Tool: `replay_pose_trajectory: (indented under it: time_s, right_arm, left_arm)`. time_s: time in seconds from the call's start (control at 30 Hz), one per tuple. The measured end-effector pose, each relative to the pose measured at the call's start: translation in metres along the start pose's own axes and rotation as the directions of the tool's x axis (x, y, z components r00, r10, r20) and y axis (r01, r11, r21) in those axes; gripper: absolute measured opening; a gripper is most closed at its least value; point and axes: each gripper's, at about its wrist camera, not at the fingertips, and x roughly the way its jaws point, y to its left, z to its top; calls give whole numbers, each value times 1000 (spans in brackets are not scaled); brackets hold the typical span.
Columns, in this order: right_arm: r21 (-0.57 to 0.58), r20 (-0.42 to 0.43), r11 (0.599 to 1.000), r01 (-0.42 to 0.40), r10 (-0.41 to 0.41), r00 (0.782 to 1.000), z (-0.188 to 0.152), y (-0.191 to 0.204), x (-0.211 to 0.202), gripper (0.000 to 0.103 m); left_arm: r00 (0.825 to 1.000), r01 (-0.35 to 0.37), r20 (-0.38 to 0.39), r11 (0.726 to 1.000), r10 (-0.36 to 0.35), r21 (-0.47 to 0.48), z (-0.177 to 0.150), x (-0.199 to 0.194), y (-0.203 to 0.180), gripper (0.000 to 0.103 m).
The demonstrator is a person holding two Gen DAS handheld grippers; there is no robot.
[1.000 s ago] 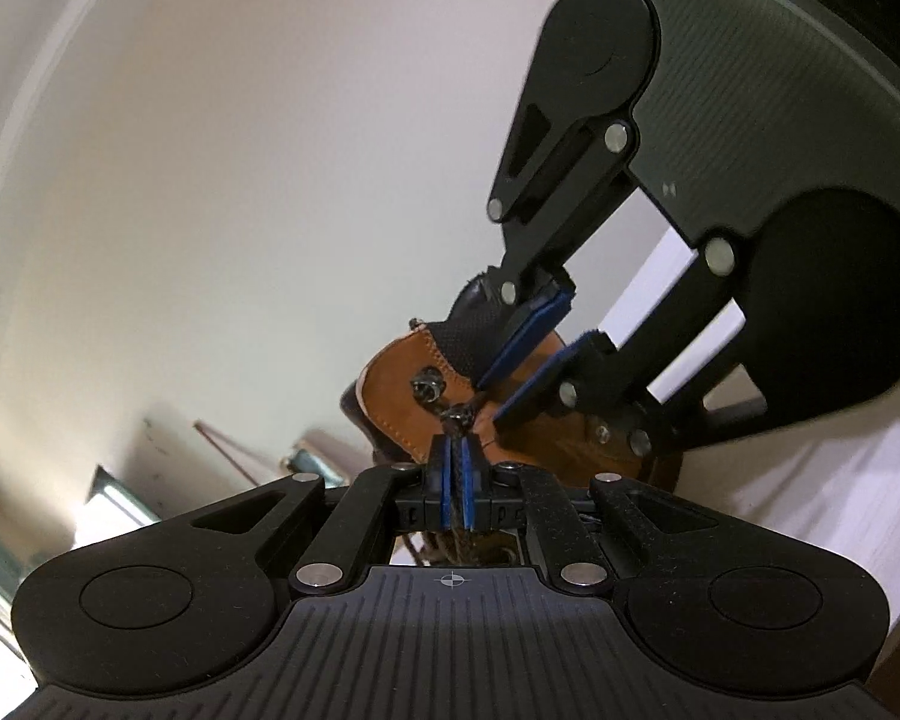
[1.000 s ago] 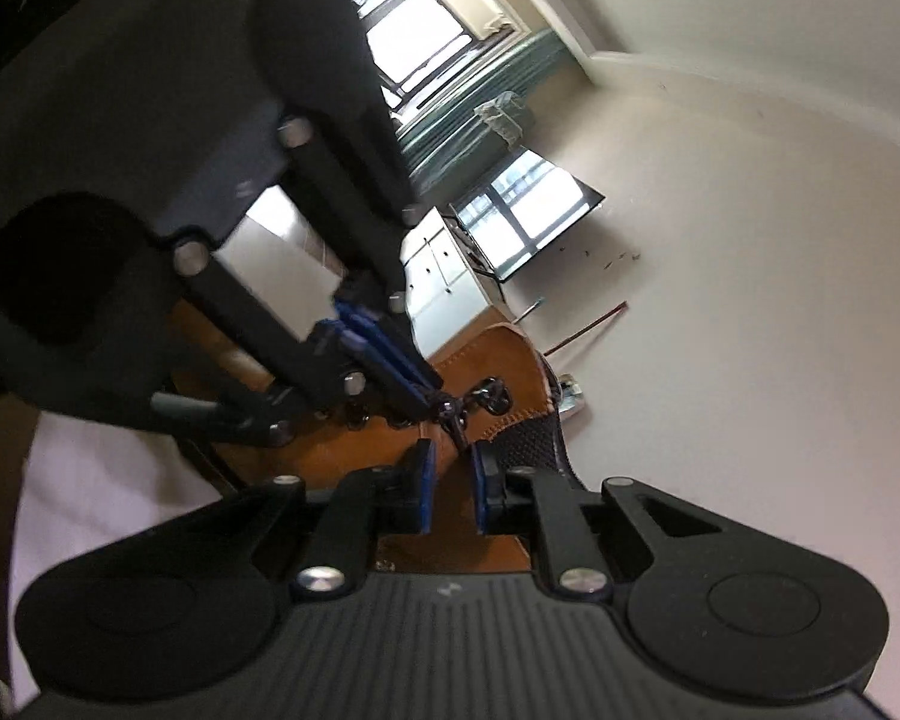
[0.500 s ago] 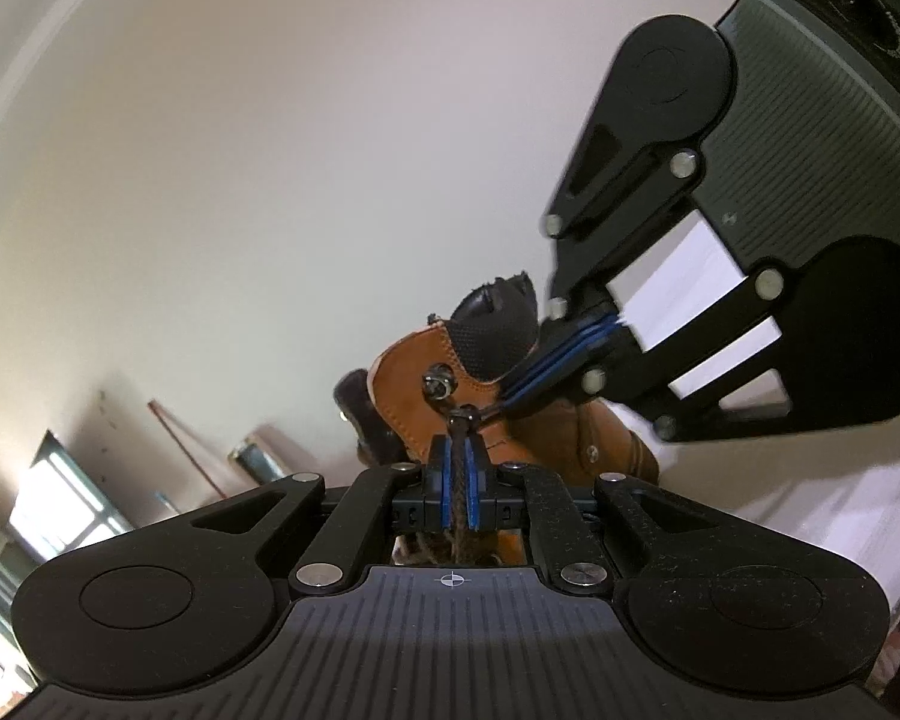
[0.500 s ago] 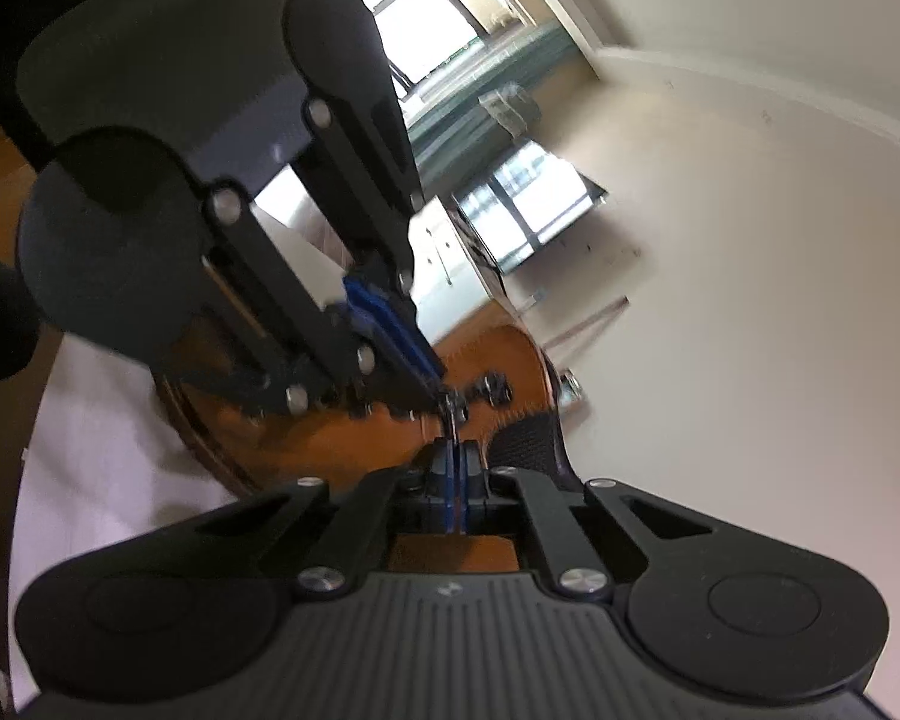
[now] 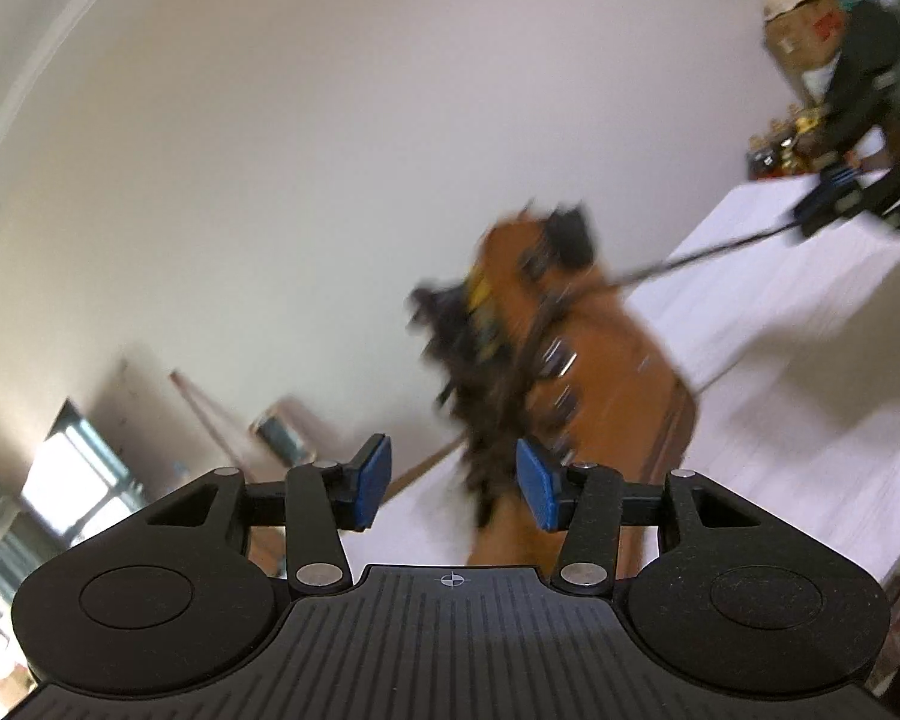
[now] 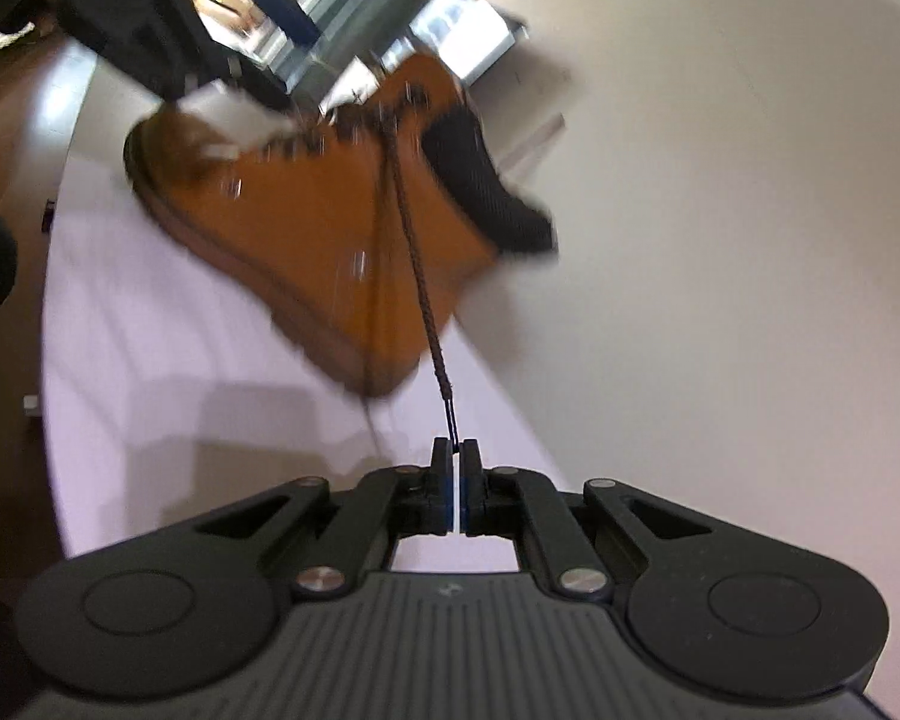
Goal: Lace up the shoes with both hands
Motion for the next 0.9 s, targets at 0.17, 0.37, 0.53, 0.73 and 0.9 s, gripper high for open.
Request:
replay_pose_trajectory:
  time_s: [0.17, 0.37, 0.53, 0.73, 0.9]
  right_arm:
    - [43, -110, 999, 2, 3, 994, -22, 9, -10, 0]
    - [117, -58, 993, -28, 35, 998, -1, 5, -17, 8]
    - [264, 57, 952, -153, 143, 988, 45, 7, 1, 13]
    - [405, 0, 908, -109, 119, 993, 78, 17, 62, 14]
    - [471, -67, 879, -75, 120, 990, 69, 5, 93, 13]
  left_arm:
    - [992, 82, -83, 988, -94, -134, -22, 46, 17, 52]
    - [992, 44, -104, 975, -68, -216, -58, 76, 42, 52]
    - [993, 42, -102, 988, -58, -152, -69, 87, 63, 55]
    - [989, 110, -78, 984, -122, -141, -83, 90, 99, 56]
    - [972, 220, -53, 969, -227, -113, -94, 101, 105, 49]
